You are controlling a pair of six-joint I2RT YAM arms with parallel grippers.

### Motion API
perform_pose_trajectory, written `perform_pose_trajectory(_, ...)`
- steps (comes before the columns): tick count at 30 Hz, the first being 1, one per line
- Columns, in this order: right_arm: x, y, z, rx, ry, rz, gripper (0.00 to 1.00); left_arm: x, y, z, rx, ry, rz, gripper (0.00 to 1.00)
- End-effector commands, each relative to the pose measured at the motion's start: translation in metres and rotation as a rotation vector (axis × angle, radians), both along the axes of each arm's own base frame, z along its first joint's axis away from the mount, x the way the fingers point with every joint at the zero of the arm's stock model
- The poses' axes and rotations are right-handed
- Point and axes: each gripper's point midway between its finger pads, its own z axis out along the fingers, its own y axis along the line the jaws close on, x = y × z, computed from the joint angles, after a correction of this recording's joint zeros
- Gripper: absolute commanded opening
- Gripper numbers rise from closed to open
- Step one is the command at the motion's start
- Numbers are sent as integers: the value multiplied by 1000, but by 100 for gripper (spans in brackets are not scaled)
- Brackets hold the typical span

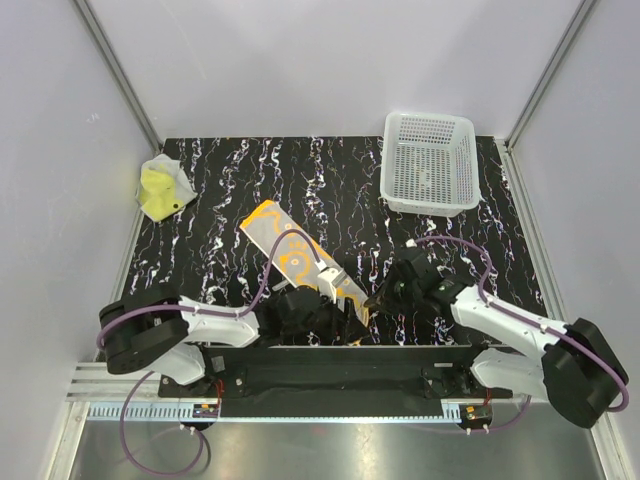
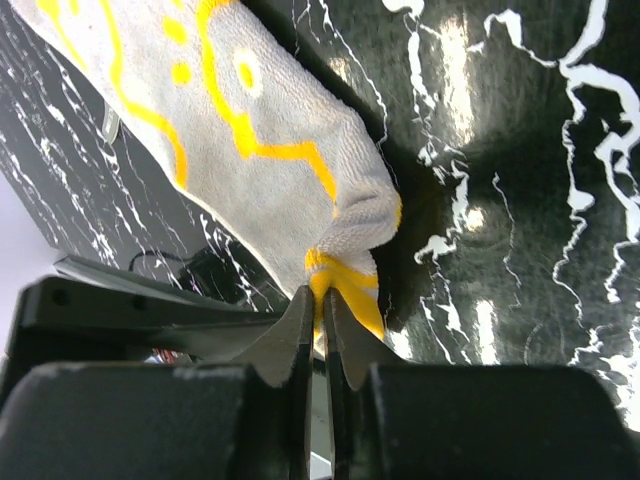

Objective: Roll the towels
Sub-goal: Fold the towel

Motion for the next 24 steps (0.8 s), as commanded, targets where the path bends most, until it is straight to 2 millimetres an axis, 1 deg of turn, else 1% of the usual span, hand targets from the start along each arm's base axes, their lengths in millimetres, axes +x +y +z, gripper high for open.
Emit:
perform_pose_trajectory(1, 19, 14, 14, 32, -26, -16, 7, -2, -15, 20, -103, -27, -31, 77)
perform_pose_trajectory(2, 22, 17, 15, 41, -28, -14, 6, -1, -15, 19, -100, -27, -28, 77)
perform_pose_trajectory(7, 32, 25, 7, 31, -6, -18, 6, 1, -13, 16, -82, -31, -23, 77)
perform_pose_trajectory(9, 41, 28, 10, 34, -14, -23, 5, 0, -14, 13, -75, -33, -26, 77)
perform_pose_trajectory(11, 46, 28, 7, 22, -2, -25, 5, 2, -15, 11, -60, -35, -21, 77)
perform_pose_trajectory(12, 51, 29, 11, 27, -11, -25, 5, 3, -16, 9, -51, -40, -25, 77)
perform_pose_trajectory(13, 56, 28, 9, 20, -6, -35, 5, 4, -15, 2, -29, -35, -21, 77)
perform_pose_trajectory(15, 63, 29, 13, 24, -13, -34, 5, 7, -16, -2, -8, -38, -11, 77)
perform_pose_trajectory(16, 66, 27, 10, 14, -4, -41, 5, 9, -15, -8, 17, -33, -4, 77)
perform_pose_trajectory(18, 69, 26, 8, 8, 3, -39, 5, 11, -16, -14, 43, -36, 2, 77)
perform_pose_trajectory(19, 71, 27, 5, 5, 14, -41, 5, 11, -15, -21, 68, -29, 2, 76)
perform_pose_trajectory(21, 72, 29, 3, 12, 23, -35, 4, 14, -20, -22, 77, -36, -1, 76)
perform_pose_trajectory(22, 74, 31, 0, 18, 29, -32, 3, 13, -20, -27, 92, -29, -8, 76)
perform_pose_trajectory(24, 72, 35, -1, 31, 41, -18, 2, 13, -23, -26, 90, -29, -15, 75)
